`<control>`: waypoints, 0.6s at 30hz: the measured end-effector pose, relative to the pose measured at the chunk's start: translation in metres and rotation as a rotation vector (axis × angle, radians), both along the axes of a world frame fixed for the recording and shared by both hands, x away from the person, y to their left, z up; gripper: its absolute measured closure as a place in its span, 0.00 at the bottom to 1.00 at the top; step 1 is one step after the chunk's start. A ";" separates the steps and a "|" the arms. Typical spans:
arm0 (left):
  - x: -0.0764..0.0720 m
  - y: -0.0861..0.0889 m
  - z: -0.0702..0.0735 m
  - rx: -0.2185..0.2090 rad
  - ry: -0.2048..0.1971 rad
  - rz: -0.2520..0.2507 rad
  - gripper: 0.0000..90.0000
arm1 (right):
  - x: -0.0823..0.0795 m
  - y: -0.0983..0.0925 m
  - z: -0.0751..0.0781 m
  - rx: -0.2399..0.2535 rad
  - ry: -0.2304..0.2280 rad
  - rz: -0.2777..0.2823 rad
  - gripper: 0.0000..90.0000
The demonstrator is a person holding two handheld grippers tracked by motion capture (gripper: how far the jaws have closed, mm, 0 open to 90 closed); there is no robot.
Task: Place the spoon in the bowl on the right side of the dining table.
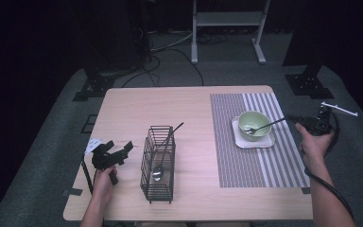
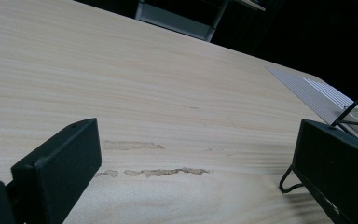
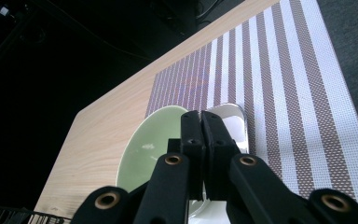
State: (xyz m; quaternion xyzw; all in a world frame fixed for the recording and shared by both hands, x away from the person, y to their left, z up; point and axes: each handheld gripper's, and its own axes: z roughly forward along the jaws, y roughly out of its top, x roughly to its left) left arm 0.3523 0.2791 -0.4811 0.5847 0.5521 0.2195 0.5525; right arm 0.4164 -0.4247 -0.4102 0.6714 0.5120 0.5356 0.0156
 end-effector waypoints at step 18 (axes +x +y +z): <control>-0.001 0.000 0.000 0.002 -0.008 0.001 0.00 | 0.000 0.006 -0.010 0.023 0.023 0.032 0.72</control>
